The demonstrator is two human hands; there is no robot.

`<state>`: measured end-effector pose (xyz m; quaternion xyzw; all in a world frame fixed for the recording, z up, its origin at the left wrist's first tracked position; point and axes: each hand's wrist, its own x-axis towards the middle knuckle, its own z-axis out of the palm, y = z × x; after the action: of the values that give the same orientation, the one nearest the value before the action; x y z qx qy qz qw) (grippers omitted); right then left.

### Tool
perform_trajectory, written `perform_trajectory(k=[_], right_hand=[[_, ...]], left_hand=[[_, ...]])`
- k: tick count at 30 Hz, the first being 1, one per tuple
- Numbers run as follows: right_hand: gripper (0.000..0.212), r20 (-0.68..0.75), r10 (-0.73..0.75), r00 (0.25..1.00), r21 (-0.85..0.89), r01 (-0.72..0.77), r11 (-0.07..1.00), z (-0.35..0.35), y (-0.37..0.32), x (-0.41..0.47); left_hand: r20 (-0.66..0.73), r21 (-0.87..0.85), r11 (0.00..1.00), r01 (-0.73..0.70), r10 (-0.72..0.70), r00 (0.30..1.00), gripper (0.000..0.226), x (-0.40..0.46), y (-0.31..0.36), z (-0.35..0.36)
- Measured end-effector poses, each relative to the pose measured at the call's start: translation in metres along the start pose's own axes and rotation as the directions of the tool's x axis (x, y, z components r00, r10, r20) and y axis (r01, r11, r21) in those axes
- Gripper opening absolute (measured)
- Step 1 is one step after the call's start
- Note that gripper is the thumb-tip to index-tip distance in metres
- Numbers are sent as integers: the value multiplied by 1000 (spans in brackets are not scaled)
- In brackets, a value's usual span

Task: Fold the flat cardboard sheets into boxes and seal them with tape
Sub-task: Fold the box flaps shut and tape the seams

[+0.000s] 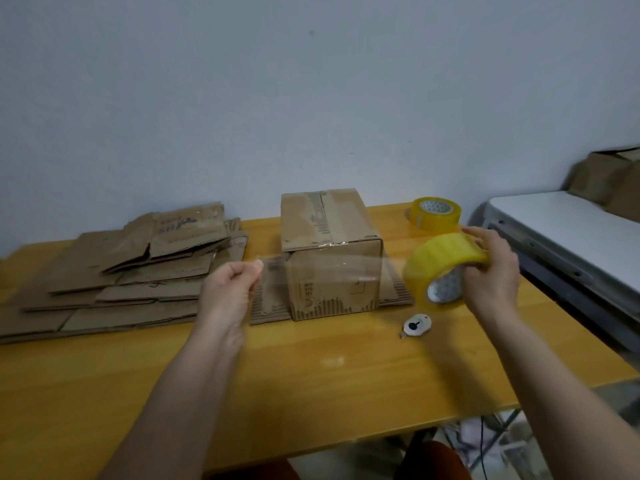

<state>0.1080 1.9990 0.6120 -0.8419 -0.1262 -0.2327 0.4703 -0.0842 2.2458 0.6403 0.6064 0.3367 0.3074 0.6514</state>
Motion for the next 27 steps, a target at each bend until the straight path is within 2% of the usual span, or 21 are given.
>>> perform_trajectory(k=[2, 5, 12, 17, 23, 27], right_hand=[[53, -4, 15, 1000, 38, -15, 999, 4, -4, 7], [53, -12, -4, 1000, -1, 4, 1000, 10, -10, 20], [53, 5, -60, 998, -56, 60, 997, 24, -23, 46], [52, 68, -90, 994, -136, 99, 986, 41, -17, 54], [50, 218, -3, 976, -165, 40, 985, 64, 0, 40], [48, 224, 10, 975, -189, 33, 981, 67, 1, 37]], left_hand=[[9, -45, 999, 29, -29, 1000, 15, 7, 1, 4], [-14, -128, 990, 65, -67, 998, 13, 21, 3, 10], [-90, -85, 994, 67, -74, 993, 15, 43, 4, 20], [-88, -55, 984, 169, -173, 981, 9, 46, -12, 19], [29, -145, 933, 330, -330, 944, 4, 45, -31, 34], [136, -258, 856, 449, -428, 894, 7, 50, -35, 43]])
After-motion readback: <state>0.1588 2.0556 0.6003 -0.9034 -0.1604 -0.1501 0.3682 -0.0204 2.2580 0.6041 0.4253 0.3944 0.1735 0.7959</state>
